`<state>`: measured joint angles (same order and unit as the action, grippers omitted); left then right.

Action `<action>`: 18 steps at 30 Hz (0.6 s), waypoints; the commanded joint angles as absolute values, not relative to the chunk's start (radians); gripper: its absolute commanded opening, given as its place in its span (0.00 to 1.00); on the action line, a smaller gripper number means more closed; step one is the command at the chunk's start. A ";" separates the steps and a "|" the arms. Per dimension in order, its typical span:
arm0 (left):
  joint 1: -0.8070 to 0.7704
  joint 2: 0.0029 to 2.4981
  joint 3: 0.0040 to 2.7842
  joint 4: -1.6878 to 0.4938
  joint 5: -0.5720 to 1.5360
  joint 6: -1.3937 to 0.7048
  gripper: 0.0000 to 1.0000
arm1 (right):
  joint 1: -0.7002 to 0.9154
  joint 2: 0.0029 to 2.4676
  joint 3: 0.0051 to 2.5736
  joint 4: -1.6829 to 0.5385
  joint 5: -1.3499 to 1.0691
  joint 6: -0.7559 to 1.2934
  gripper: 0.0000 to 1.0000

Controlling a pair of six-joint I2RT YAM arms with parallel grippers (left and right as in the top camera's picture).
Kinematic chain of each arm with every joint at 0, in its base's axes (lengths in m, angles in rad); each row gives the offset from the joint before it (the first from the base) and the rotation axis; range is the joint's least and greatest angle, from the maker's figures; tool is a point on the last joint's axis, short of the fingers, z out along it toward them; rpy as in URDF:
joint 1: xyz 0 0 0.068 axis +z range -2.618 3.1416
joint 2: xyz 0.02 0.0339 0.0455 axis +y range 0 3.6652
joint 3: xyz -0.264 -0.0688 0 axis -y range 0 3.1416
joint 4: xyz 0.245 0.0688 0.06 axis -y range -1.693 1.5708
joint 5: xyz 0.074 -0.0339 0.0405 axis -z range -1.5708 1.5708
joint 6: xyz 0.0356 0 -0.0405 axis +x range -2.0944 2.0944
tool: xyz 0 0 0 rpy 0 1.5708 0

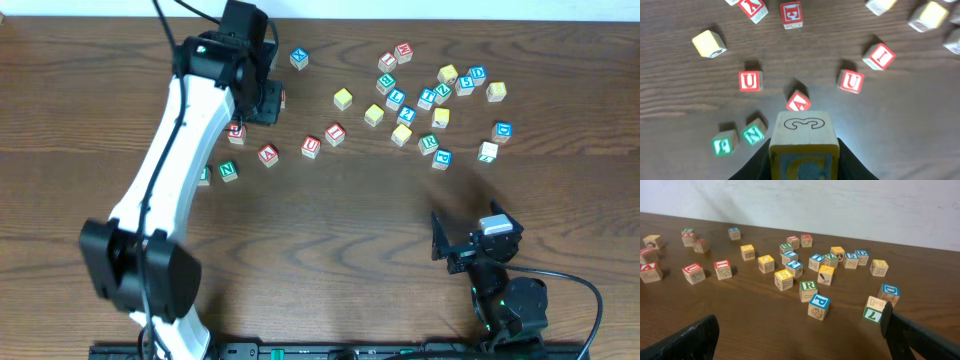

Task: Spell out CORL
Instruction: 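Carry the C block toward the open table area front-center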

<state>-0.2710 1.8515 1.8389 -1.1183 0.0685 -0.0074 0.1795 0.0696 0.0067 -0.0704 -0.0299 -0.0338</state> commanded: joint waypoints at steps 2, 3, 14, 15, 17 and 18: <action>-0.319 1.734 1.851 -1.175 0.065 0.019 0.08 | 0.170 0.066 0.006 -0.075 -0.029 -0.031 0.99; -0.338 1.701 1.839 -1.186 0.057 0.019 0.08 | 0.170 0.066 0.006 -0.075 -0.029 -0.031 0.99; -0.456 1.368 1.409 -1.044 -0.011 -0.142 0.08 | 0.170 0.066 0.006 -0.075 -0.029 -0.031 0.99; -0.464 1.344 1.366 -1.020 -0.011 -0.173 0.08 | 0.170 0.066 0.006 -0.075 -0.029 -0.031 0.99; -0.491 1.297 1.261 -0.970 -0.012 -0.257 0.08 | 0.170 0.066 0.006 -0.075 -0.029 -0.031 0.99; -0.500 1.293 1.228 -0.958 -0.012 -0.290 0.08 | 0.170 0.066 0.006 -0.075 -0.029 -0.031 0.99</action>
<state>-0.4709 1.3327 1.3300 -0.9867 0.0059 -0.1474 0.1795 0.0700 0.0067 -0.0696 -0.0299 -0.0338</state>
